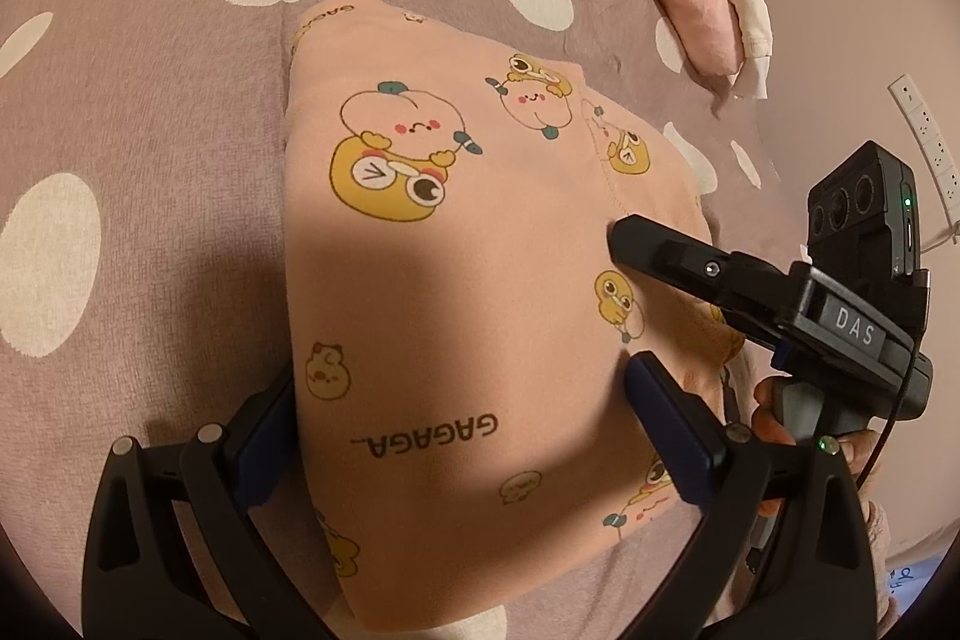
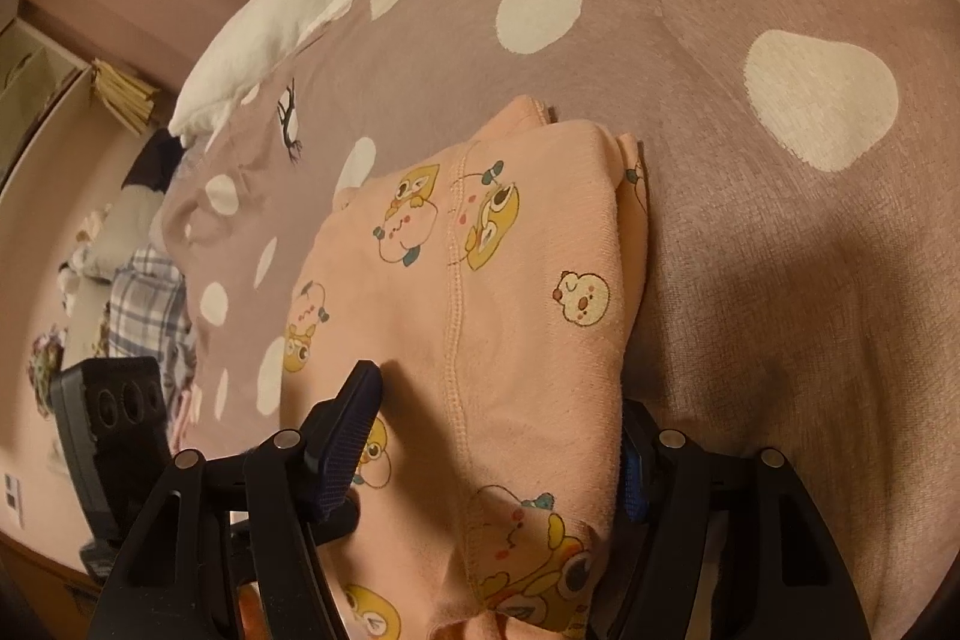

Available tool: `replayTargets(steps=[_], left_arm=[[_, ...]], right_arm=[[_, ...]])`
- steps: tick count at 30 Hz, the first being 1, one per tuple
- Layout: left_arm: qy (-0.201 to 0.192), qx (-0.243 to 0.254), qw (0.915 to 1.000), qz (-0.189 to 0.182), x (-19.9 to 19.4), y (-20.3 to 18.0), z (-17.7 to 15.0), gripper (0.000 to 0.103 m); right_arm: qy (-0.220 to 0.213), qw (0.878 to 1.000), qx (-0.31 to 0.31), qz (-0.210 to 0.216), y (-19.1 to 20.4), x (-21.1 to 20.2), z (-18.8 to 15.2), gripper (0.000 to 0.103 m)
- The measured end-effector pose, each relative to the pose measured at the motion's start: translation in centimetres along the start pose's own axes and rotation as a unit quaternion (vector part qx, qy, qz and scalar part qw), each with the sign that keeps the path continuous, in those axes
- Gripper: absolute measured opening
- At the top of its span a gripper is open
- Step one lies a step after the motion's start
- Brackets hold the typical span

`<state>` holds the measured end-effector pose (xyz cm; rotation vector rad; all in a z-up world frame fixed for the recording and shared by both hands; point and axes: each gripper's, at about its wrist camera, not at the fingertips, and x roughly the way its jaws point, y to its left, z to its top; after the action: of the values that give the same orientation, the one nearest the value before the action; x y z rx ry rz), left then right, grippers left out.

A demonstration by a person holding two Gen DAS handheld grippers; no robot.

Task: Fold small clothes
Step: 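Grasp the folded shirt's edge with the right tool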

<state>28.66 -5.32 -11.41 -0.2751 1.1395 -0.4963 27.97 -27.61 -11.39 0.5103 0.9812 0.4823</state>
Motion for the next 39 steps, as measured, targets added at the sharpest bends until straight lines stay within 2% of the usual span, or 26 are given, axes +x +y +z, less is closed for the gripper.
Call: replayTargets(steps=[11, 20, 22, 29, 39], left_arm=[[-0.003, 0.001, 0.9999, 0.012, -0.1, 0.0, -0.1, 0.097], [-0.006, 0.011, 0.9992, 0.037, -0.2, -0.2, -0.2, 0.088], [-0.006, 0.015, 0.9991, 0.04, -0.3, -0.3, -0.2, 0.085], [-0.01, 0.034, 0.9983, 0.047, -0.5, -1.1, -0.3, 0.072], [-0.014, 0.046, 0.9974, 0.055, -0.6, -1.5, -0.4, 0.061]], right_arm=[[0.002, 1.0, -0.01, -0.008, 0.2, -0.1, 0.1, 0.069], [-0.003, 0.998, -0.048, -0.05, 1.2, 0.0, -0.2, 0.062], [-0.003, 0.997, -0.053, -0.053, 1.3, 0.0, -0.2, 0.06], [-0.017, 0.995, -0.074, -0.065, 2.1, -0.3, -0.6, 0.041], [-0.023, 0.992, -0.096, -0.084, 2.9, -0.4, -0.7, 0.031]])
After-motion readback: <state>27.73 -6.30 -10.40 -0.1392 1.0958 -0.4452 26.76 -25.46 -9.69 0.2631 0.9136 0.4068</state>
